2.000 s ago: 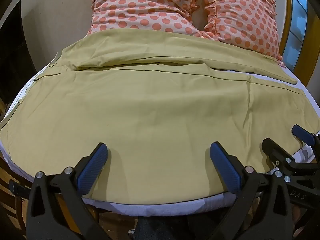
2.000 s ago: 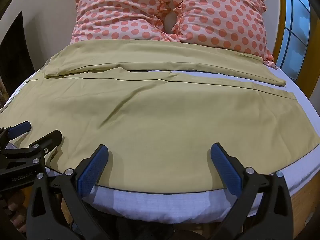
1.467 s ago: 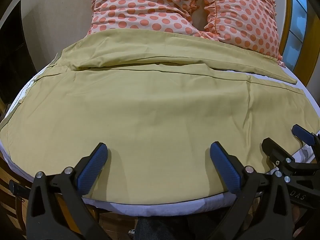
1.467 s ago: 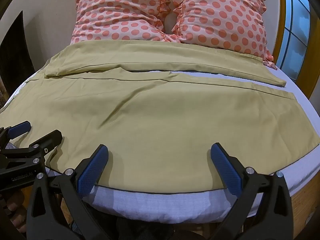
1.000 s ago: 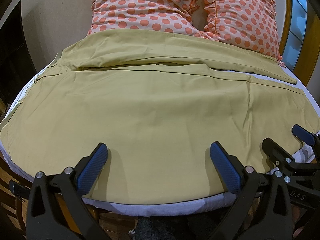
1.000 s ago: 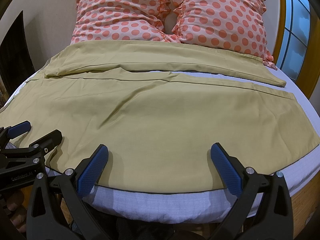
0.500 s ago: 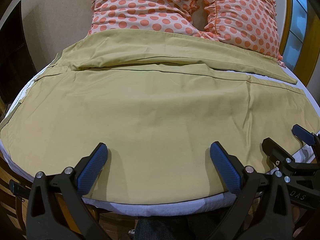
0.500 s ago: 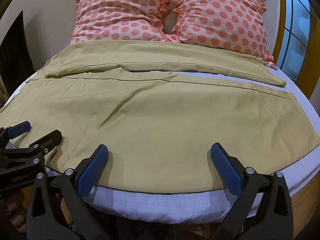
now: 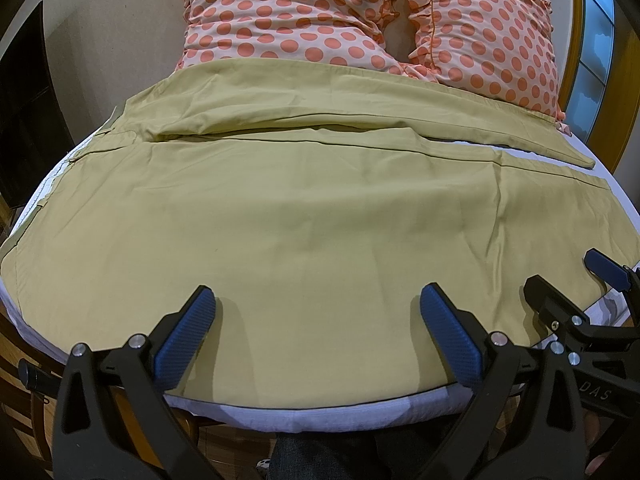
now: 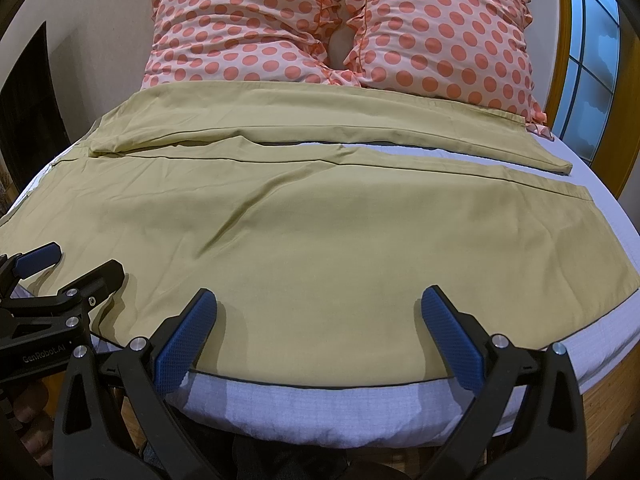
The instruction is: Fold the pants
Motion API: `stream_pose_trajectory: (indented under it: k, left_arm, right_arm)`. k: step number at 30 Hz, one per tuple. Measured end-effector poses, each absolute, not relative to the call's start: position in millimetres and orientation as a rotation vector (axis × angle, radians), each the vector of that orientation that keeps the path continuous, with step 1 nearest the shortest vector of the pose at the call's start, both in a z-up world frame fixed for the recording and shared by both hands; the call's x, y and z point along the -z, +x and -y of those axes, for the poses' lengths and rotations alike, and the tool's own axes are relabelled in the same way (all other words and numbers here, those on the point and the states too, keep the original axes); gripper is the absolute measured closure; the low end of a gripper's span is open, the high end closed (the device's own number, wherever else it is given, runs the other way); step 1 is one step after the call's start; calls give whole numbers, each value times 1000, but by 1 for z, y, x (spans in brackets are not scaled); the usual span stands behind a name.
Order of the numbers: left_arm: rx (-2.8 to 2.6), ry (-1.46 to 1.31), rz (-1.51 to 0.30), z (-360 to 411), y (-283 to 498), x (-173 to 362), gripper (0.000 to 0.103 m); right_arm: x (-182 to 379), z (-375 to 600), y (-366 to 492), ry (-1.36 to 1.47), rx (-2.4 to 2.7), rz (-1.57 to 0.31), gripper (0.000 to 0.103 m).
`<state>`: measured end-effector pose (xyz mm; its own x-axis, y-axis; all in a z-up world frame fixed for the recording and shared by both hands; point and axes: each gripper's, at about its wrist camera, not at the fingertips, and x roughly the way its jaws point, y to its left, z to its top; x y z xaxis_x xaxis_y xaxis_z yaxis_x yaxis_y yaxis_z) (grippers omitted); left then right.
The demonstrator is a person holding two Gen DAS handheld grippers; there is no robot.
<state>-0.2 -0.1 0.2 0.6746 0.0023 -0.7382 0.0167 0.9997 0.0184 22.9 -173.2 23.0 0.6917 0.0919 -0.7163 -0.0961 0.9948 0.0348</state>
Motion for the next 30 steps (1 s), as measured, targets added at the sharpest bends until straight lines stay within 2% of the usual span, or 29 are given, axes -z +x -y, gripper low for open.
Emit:
stream_pose_trajectory:
  k: [30]
  left_arm:
    - [9,23,-818,0,-3,1,2]
  right_arm:
    - [-25,173,21,-5,-105,-787,1]
